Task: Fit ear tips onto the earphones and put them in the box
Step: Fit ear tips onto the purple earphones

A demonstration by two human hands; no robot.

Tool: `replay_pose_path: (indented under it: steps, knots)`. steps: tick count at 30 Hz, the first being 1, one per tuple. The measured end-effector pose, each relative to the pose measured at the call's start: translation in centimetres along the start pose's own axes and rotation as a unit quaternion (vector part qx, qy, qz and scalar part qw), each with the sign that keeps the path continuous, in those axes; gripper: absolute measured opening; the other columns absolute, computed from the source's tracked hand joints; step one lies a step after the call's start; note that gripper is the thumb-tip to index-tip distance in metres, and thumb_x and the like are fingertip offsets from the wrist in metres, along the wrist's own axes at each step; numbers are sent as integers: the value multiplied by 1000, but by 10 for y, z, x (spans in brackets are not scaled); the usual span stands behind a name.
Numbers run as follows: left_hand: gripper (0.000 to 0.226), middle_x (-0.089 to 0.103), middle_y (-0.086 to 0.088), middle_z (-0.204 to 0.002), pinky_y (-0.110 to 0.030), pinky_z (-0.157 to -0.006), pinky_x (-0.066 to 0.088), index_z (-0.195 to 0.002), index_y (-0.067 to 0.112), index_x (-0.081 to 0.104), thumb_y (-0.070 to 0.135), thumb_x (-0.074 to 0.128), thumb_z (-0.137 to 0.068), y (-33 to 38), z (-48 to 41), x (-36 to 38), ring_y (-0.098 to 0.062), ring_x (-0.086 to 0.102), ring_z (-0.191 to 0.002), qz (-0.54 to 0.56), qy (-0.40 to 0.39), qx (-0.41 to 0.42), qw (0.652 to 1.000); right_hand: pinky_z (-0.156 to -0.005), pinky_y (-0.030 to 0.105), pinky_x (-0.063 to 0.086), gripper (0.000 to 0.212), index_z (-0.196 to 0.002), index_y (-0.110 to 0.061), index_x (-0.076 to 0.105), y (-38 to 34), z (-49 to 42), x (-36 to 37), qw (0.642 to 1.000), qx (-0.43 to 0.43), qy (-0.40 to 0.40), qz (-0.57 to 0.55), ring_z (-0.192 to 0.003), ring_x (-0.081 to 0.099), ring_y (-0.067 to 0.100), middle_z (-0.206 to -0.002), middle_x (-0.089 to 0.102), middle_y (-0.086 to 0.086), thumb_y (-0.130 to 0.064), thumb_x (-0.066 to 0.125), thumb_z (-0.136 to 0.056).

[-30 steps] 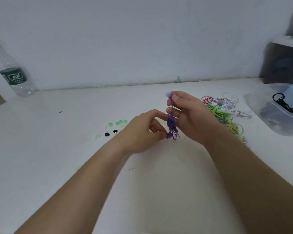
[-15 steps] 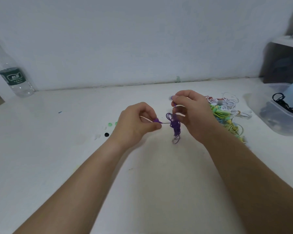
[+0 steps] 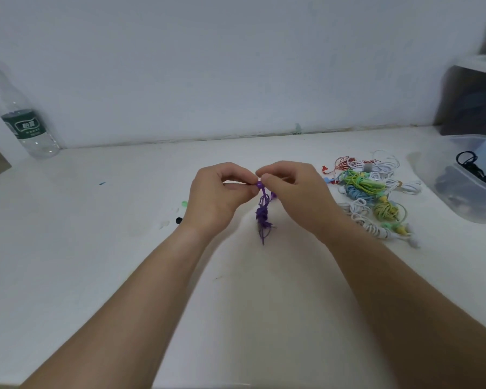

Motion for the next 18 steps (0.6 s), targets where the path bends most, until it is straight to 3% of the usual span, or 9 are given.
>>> replay_pose_path:
  steps: [2, 6, 10, 13, 15, 18]
  knots:
    - [12, 76, 0, -82, -17, -68, 52, -85, 9, 74, 5, 82, -78, 0, 0, -2, -12, 74, -76, 6, 5, -1, 1000, -79, 29, 55, 16, -93, -25, 76, 2, 1, 5, 999, 1, -21, -26, -80, 69, 10, -84, 75, -7, -15, 65, -90]
    - [12, 76, 0, -86, -25, -71, 56, -90, 17, 75, 6, 75, -84, 0, -9, -16, -16, 73, -79, -32, 31, 19, 999, -80, 31, 57, 15, -86, -27, 73, 14, -1, 7, 998, 6, 25, -61, -78, 69, 11, -84, 75, -1, -13, 71, -88]
    - [14, 72, 14, -86, -8, -60, 44, -88, 31, 74, 18, 68, -90, -4, -23, -49, -5, 62, -71, -206, 91, 24, 974, -81, 33, 58, 14, -88, -31, 71, 21, -5, 9, 998, 7, 52, -44, -83, 71, 15, -85, 75, -4, -17, 71, -90]
    - [17, 71, 13, -82, -26, -53, 52, -83, 32, 71, 20, 63, -92, -13, -20, -52, -16, 66, -65, -259, 42, -36, 964, -84, 36, 58, 17, -87, -32, 70, 25, -9, 11, 998, 17, 47, -39, -83, 71, 13, -81, 75, -7, -16, 68, -91]
    - [17, 73, 3, -69, -39, -39, 50, -84, 28, 71, 19, 59, -92, -16, -17, -48, -28, 62, -44, -244, 7, -83, 966, -84, 36, 57, 19, -85, -33, 70, 26, -11, 12, 998, 24, 42, -31, -84, 71, 14, -81, 74, -6, -16, 66, -92]
    - [16, 72, -1, -63, -28, -41, 44, -87, 26, 70, 19, 57, -91, -17, -20, -44, -21, 54, -34, -273, -17, -101, 957, -82, 33, 56, 17, -83, -33, 70, 26, -12, 13, 999, 31, 35, -24, -85, 71, 16, -83, 75, -4, -18, 66, -91]
Point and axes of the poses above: each hand's wrist, its own z-axis away from the middle knuckle, its own x-axis out of the palm, y = z × x, the point moved 4 cm from there along -z, towards the middle knuckle
